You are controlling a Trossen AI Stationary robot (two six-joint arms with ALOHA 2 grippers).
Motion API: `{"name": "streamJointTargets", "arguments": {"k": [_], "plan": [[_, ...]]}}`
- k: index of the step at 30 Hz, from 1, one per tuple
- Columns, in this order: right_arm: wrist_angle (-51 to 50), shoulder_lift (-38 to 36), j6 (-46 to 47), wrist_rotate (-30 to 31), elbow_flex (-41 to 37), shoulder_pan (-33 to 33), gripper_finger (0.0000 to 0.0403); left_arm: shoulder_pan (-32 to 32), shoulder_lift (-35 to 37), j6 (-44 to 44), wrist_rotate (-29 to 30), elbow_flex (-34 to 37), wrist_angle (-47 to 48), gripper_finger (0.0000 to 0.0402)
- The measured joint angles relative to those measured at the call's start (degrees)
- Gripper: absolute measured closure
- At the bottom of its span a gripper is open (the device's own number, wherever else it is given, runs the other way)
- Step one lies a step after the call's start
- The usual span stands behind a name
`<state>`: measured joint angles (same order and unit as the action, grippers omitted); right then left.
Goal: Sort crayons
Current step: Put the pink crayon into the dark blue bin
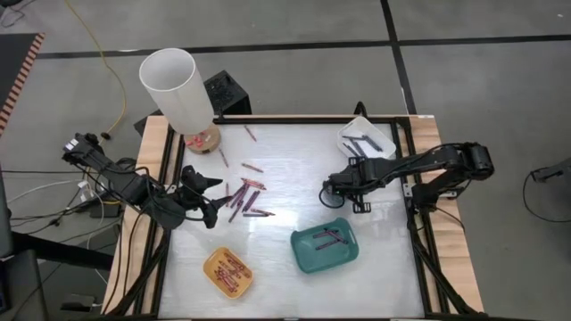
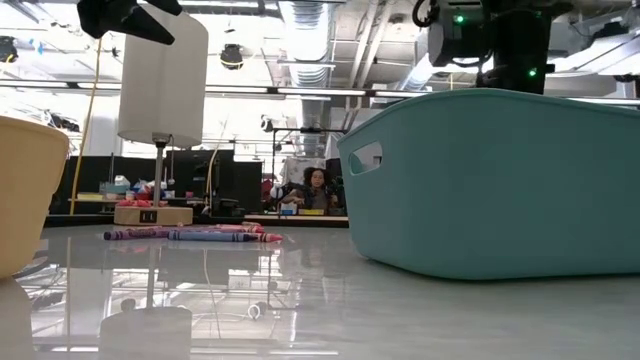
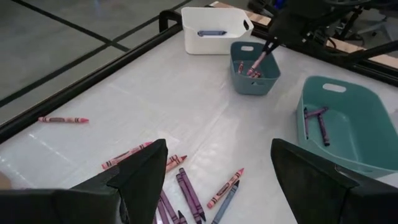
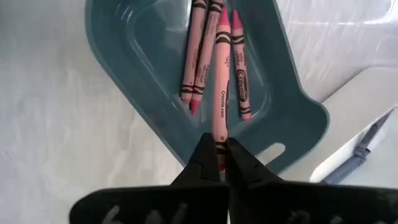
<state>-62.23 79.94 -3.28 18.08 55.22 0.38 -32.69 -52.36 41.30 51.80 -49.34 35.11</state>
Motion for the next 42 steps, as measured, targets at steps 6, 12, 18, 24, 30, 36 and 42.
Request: {"name": "streamJointTargets", "arguments": {"k": [6, 12, 18, 24, 30, 36, 42], "plan": [[2.6, 0.0, -2.78, -3.17, -0.33, -0.92, 0.0379, 0.0, 0.0, 0.07, 0.02, 0.0, 0.0, 0.0126], [5.89, 0.02, -3.23, -3.25, -2.9, -2.18, 0.0359, 0.0, 0.0, 0.11, 0.01, 0.0, 0.02, 0.0126], [6.47, 0.02, -3.29, -4.19, -3.1, -3.63, 0.0357, 0.0, 0.0, 0.11, 0.02, 0.0, 0.02, 0.0126], [7.49, 0.07, -0.95, -4.51, 1.25, -4.02, 0.0356, 0.0, 0.16, 0.1, 0.01, 0.0, -0.59, 0.0126], [18.98, 0.04, 6.06, 1.65, 14.57, -4.64, 0.0356, -0.02, 0.31, -0.31, 0.15, 0.0, -2.14, 0.0126], [35.44, 5.57, 4.49, 5.08, 26.45, -8.83, 0.0359, -0.03, 0.79, -0.18, -0.23, 0.0, -2.23, 0.0126], [37.78, 20.84, -0.88, 6.19, 42.14, -14.67, 0.036, -1.19, 3.61, -0.07, -0.25, 0.0, -2.66, 0.0126]]}}
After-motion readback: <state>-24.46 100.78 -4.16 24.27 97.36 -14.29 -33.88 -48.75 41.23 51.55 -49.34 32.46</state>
